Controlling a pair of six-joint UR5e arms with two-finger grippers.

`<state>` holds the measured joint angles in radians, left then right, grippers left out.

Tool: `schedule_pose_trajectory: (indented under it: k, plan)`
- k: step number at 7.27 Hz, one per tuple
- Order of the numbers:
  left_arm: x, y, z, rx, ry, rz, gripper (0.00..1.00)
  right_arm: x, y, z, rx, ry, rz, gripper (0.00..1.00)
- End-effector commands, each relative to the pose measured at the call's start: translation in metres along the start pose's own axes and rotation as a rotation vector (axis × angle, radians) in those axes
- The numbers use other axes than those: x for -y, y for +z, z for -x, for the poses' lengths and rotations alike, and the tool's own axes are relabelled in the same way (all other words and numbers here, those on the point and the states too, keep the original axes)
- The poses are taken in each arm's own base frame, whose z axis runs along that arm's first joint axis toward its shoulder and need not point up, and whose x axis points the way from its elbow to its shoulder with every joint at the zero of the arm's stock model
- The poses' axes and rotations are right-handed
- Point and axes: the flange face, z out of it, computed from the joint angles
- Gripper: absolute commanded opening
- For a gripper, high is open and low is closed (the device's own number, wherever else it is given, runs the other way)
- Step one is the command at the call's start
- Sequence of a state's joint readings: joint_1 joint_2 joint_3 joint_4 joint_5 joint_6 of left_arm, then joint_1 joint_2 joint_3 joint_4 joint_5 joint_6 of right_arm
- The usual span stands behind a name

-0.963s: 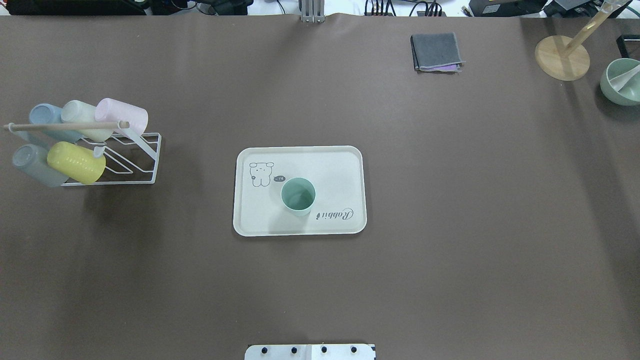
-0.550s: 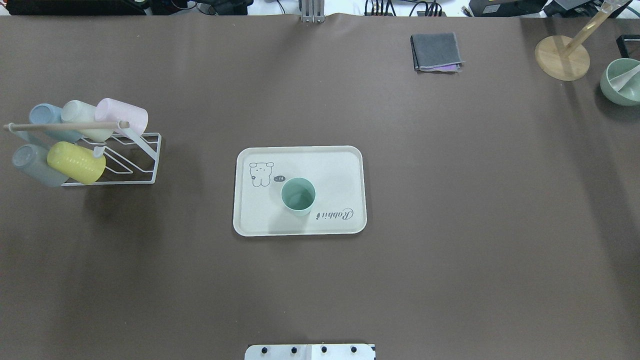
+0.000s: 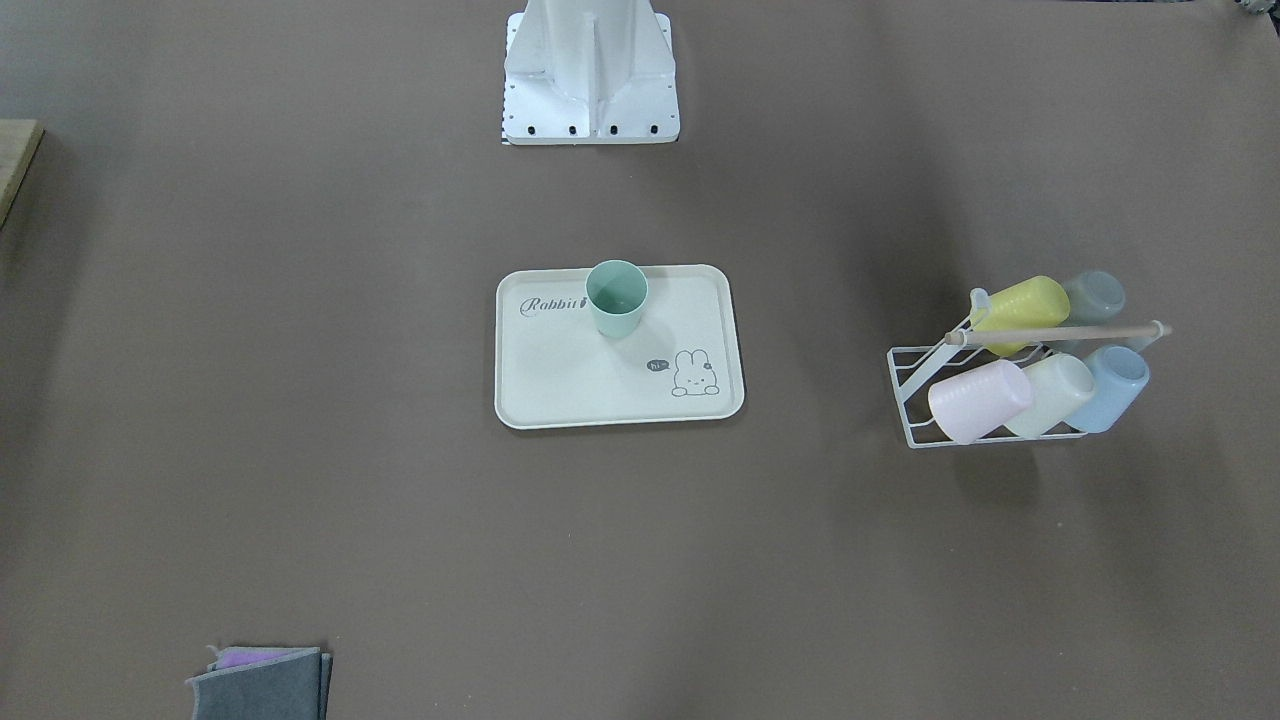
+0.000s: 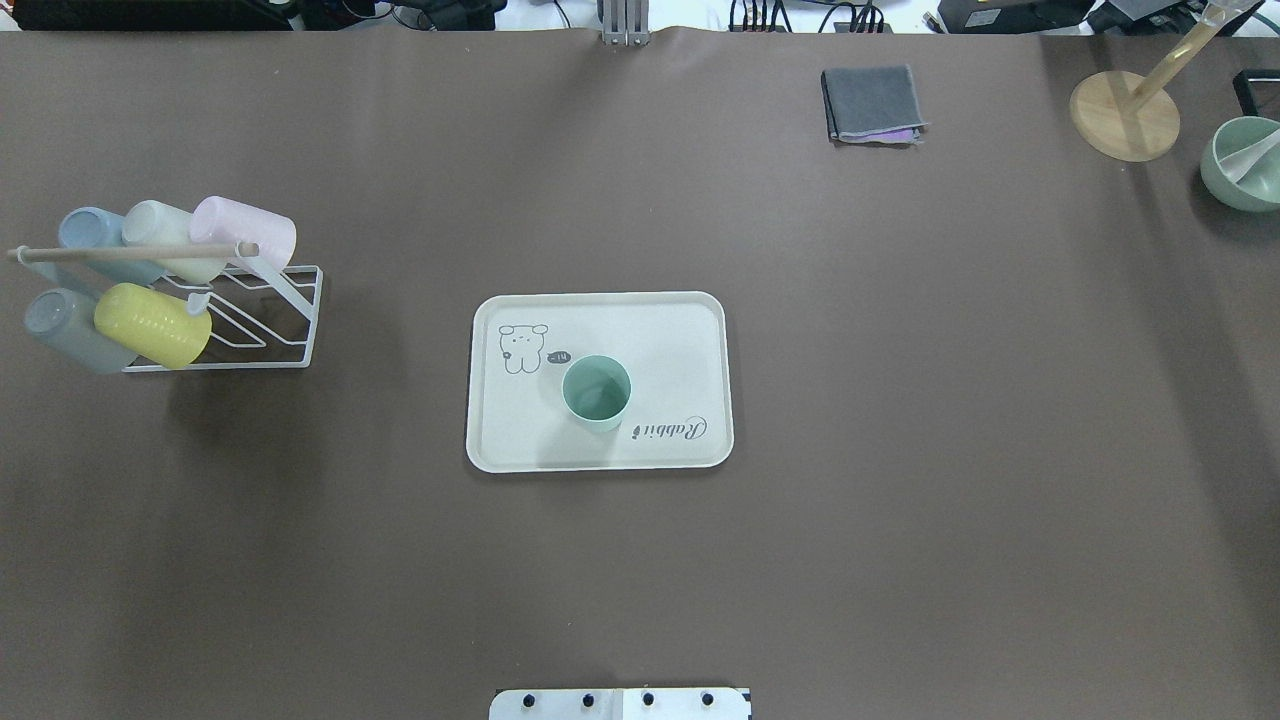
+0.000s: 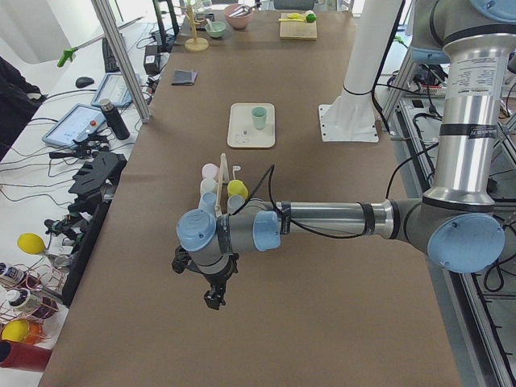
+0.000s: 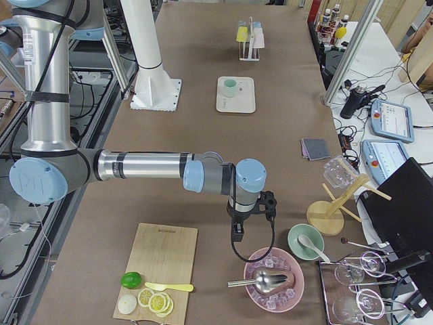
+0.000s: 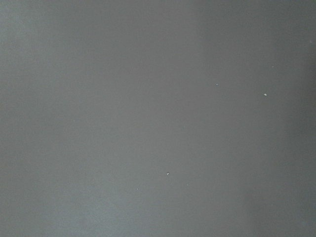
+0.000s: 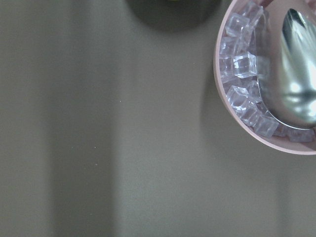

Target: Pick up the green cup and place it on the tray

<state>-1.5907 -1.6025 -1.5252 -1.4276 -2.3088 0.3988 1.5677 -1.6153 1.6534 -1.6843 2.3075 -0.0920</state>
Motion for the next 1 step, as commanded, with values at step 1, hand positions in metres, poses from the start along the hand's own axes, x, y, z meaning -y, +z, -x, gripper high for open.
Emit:
schedule_pose_trajectory:
  k: [1]
  plan:
    - [0.0000, 0.0005, 0.0006, 0.001, -0.001, 0.001, 0.98, 0.0000, -0.0001, 0.0000, 0.000, 0.000, 0.000, 1.00]
